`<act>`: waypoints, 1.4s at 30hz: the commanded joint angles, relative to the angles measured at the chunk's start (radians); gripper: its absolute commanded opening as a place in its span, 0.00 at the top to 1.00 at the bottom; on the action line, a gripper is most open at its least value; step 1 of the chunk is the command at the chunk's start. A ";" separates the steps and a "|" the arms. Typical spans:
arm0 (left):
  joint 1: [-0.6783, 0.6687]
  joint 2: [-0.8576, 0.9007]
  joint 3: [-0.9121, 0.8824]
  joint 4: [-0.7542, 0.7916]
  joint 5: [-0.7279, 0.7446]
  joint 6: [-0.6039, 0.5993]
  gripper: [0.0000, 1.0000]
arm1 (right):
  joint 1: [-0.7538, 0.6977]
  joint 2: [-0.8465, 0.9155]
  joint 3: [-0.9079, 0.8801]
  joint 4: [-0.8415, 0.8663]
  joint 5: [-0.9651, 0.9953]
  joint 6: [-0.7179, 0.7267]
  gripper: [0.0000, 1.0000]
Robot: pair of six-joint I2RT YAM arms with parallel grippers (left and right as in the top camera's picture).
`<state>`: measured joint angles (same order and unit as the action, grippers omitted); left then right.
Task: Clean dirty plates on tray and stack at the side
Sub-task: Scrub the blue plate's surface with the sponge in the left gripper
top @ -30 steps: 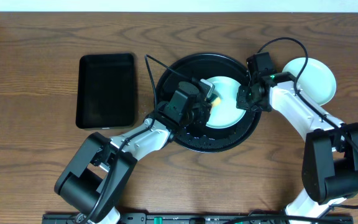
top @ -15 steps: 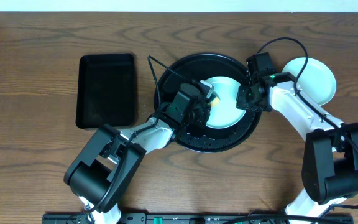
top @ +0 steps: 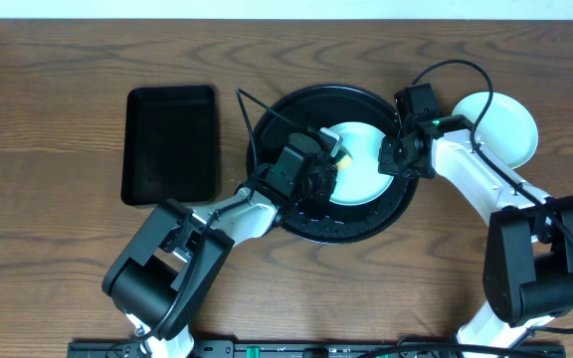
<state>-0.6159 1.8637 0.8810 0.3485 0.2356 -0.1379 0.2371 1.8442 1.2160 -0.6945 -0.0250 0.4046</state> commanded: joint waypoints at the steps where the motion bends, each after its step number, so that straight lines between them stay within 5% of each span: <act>1: -0.010 0.011 0.006 0.009 -0.009 -0.006 0.92 | 0.015 -0.010 -0.003 -0.001 0.013 -0.016 0.99; 42: -0.009 0.078 0.006 0.100 -0.122 0.013 0.92 | 0.020 -0.010 -0.003 -0.005 0.013 -0.008 0.99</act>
<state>-0.6281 1.9194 0.8810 0.4301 0.1459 -0.1352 0.2466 1.8442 1.2160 -0.6960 -0.0223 0.4046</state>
